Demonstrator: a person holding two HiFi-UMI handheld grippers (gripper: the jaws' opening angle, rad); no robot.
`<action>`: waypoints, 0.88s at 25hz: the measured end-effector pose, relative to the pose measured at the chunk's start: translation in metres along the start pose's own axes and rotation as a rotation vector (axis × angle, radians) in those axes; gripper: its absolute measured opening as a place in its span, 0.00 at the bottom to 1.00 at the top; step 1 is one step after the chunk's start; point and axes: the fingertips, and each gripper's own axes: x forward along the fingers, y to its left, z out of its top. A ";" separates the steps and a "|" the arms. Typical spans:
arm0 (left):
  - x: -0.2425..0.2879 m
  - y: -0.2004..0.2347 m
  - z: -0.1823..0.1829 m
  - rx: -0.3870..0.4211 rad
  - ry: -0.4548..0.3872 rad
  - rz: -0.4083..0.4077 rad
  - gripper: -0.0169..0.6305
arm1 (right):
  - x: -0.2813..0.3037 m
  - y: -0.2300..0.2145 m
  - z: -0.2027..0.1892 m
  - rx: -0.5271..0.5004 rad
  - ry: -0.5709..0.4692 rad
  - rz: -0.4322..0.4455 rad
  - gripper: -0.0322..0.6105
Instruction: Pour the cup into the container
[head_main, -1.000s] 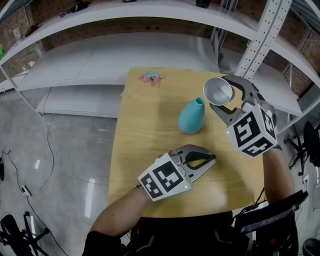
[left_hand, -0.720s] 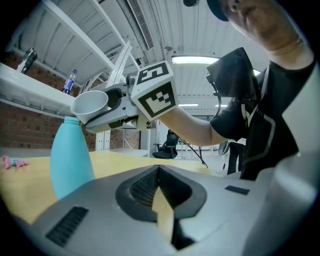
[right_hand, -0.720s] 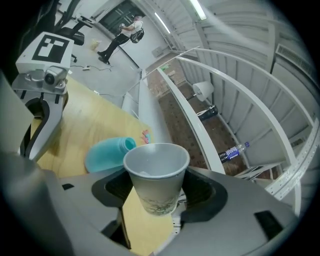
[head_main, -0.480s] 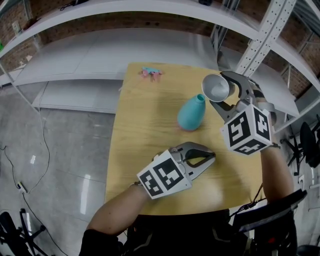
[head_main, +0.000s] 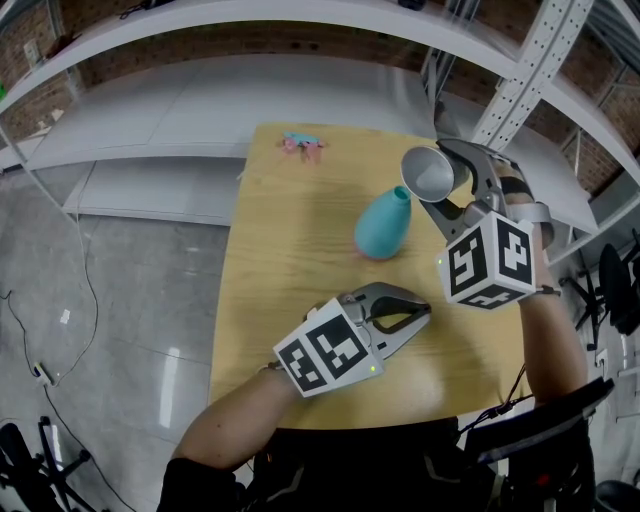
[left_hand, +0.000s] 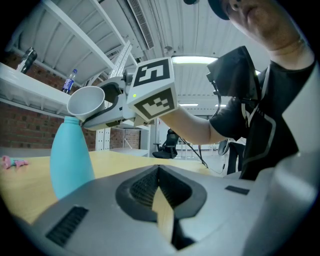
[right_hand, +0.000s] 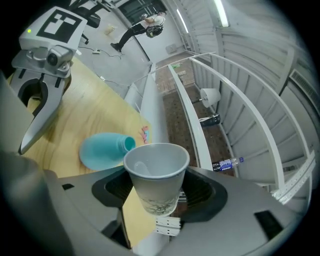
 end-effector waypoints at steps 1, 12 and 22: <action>0.000 0.000 0.000 0.000 0.000 0.000 0.03 | 0.000 0.000 0.000 -0.005 0.001 -0.003 0.53; 0.000 0.000 0.000 -0.001 0.001 -0.001 0.03 | 0.001 -0.003 0.000 -0.093 0.032 -0.039 0.53; 0.000 0.000 0.001 -0.001 0.002 -0.003 0.03 | -0.001 -0.003 0.004 -0.126 0.036 -0.049 0.53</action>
